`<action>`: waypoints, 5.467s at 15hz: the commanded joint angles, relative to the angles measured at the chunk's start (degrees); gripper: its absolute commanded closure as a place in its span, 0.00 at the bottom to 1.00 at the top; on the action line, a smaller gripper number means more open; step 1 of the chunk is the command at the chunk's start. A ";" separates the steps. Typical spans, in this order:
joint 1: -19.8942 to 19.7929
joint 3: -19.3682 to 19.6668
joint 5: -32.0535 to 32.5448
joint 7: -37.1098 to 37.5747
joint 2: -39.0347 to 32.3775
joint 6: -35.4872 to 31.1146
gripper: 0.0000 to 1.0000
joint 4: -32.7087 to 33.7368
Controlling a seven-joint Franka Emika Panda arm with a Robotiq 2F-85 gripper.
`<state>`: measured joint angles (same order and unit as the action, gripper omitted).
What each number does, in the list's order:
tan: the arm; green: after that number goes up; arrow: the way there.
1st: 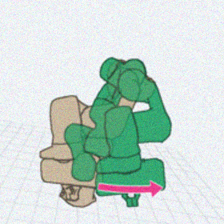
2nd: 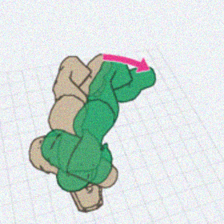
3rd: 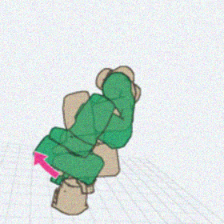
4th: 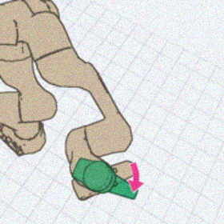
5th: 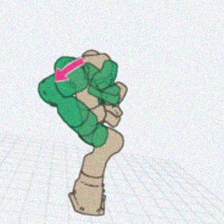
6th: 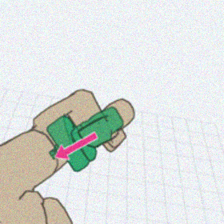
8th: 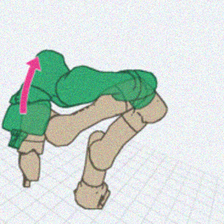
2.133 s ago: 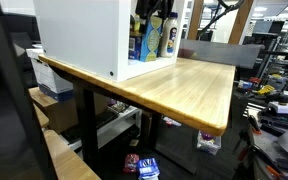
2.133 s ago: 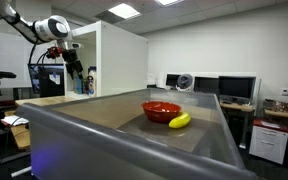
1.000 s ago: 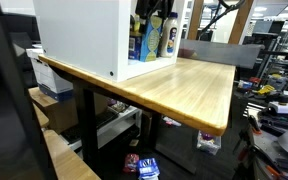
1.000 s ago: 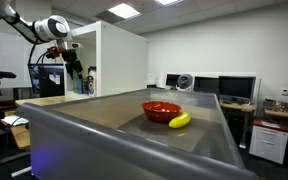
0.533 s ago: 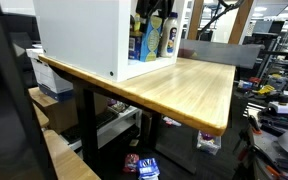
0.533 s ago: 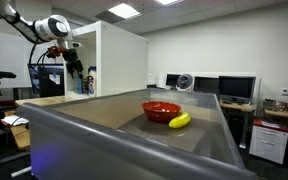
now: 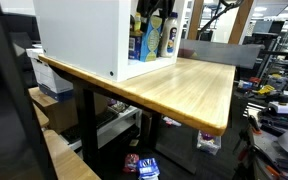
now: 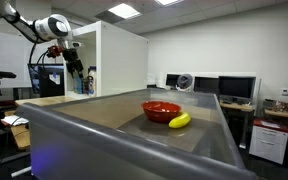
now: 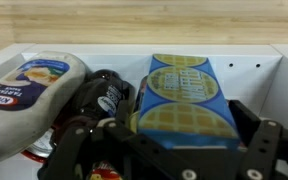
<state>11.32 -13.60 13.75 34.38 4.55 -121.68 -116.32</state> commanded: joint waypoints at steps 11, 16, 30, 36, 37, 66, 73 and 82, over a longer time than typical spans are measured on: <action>0.40 -0.91 -1.43 -0.90 3.21 3.67 0.00 -2.51; 0.52 -1.31 -1.55 -0.77 4.81 4.20 0.00 -3.74; -0.79 -0.84 1.21 -10.16 19.88 0.92 0.00 -15.93; -2.33 1.47 2.35 -18.79 27.80 -1.25 0.00 -21.43; -2.60 1.85 2.69 -20.52 28.83 -1.24 0.00 -22.20; -14.59 11.39 1.85 -25.24 33.96 -1.03 0.00 -30.19; -14.32 11.54 1.78 -25.51 34.29 -1.05 0.00 -30.20; -19.06 18.49 6.76 -34.98 35.42 -4.39 0.00 -33.08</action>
<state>-6.04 1.66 18.22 5.96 38.74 -123.17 -146.89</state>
